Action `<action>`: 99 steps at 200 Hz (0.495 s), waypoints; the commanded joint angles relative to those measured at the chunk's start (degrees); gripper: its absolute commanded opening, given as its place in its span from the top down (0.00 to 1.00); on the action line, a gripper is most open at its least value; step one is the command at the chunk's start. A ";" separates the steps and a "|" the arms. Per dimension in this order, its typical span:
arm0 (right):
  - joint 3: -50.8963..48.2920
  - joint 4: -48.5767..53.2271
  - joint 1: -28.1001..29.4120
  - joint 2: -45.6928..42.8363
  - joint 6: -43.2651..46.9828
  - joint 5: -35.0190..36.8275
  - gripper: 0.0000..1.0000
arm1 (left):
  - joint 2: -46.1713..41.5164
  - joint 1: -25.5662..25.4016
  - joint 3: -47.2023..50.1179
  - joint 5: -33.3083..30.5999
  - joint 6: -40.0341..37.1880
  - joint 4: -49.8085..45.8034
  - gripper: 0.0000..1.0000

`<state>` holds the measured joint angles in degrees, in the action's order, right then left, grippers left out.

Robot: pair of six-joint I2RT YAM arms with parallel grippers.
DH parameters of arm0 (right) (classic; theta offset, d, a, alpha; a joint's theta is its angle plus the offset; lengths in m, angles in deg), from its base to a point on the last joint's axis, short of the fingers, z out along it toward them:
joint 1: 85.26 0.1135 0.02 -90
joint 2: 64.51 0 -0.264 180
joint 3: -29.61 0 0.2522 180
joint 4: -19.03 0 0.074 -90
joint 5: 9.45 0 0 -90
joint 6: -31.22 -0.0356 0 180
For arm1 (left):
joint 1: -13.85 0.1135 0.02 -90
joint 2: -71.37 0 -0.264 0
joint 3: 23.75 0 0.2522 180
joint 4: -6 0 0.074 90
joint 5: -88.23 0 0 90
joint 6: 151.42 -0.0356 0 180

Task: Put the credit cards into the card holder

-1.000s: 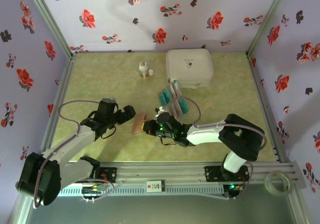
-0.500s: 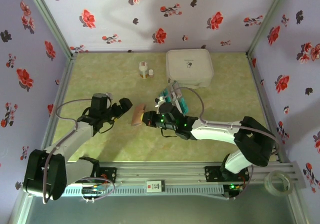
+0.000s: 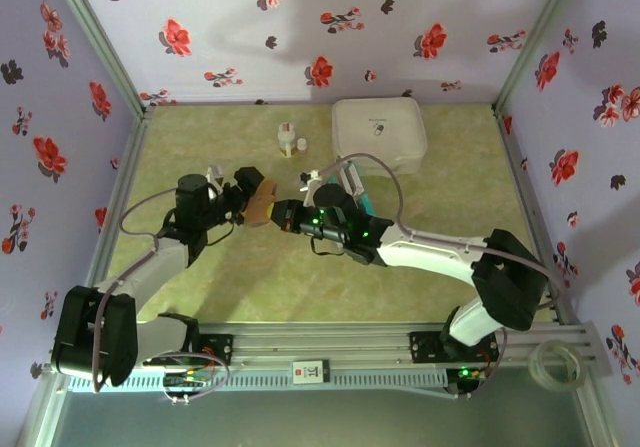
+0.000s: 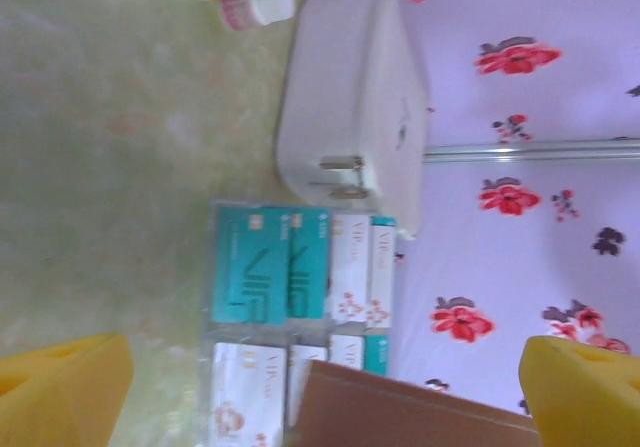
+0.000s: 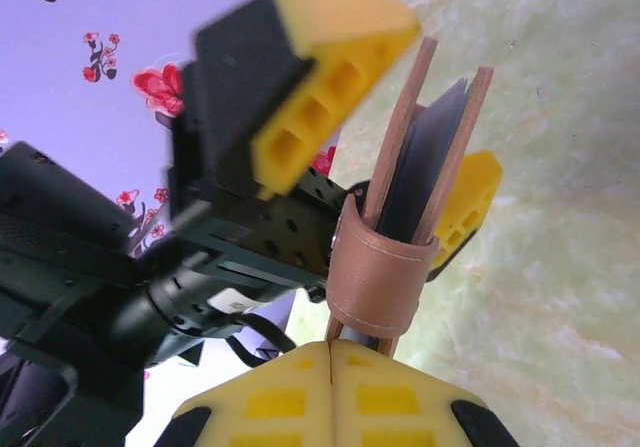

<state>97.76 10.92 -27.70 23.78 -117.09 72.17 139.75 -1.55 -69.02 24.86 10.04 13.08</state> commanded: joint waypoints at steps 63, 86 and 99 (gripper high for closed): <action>-3.67 -7.57 -2.41 2.70 -2.51 -0.85 1.00 | -1.44 0.68 1.95 2.09 6.14 11.85 0.21; -4.03 -7.67 -2.72 2.62 -2.45 -0.76 1.00 | -1.08 0.66 2.32 2.05 6.04 12.16 0.28; -4.20 -7.79 -2.73 2.68 -2.50 -0.63 1.00 | -0.86 0.65 2.58 2.10 5.95 12.38 0.32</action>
<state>94.33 5.56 -30.17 26.06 -118.99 71.49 139.66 -0.80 -67.33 25.24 15.00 21.84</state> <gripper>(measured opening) 0.039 0.705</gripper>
